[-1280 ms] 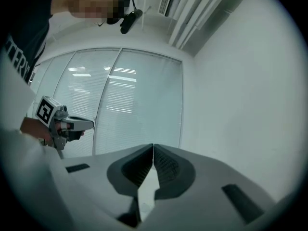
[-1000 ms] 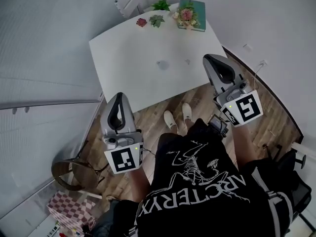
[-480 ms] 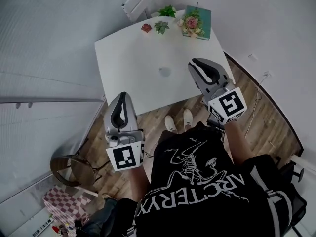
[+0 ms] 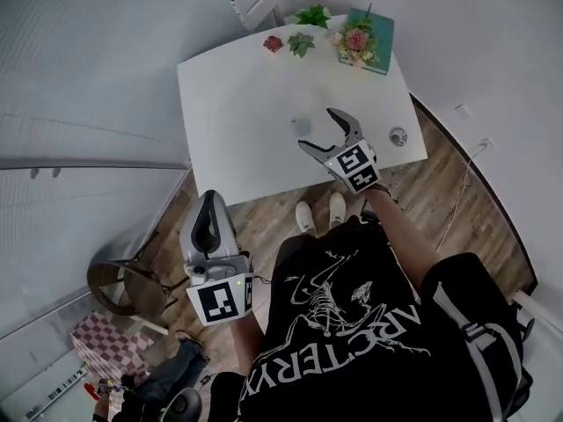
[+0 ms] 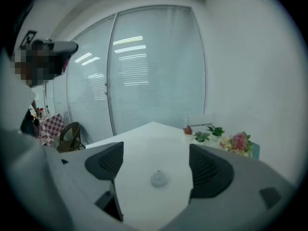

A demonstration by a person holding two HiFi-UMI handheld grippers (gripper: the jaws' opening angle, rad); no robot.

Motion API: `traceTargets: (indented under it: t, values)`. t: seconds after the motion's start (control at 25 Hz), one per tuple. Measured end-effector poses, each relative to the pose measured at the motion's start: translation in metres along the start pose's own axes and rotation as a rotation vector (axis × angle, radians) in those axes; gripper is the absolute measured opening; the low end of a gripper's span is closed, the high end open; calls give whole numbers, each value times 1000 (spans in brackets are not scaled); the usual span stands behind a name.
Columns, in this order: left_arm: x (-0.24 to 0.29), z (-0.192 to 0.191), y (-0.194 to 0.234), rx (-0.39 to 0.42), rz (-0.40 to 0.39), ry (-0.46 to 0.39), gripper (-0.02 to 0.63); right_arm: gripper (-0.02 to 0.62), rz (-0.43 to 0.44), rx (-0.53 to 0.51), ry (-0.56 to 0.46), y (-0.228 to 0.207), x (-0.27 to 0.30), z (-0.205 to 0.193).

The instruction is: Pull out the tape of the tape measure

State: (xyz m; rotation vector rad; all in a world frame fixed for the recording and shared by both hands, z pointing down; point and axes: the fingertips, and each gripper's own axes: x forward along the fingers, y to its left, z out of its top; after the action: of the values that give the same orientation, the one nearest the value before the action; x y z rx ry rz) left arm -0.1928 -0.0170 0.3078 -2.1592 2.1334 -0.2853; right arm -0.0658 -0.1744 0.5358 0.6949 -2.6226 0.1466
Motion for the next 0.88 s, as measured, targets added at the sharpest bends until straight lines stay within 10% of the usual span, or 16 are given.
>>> traceTargets:
  t: [0.44,0.88]
  values:
    - [-19,-13,-1,12,47,81,12,520,15,70,162,-4,93,-98]
    - [-42,-30,8,2,106,141,12,515,111,28,359,11,129,-141]
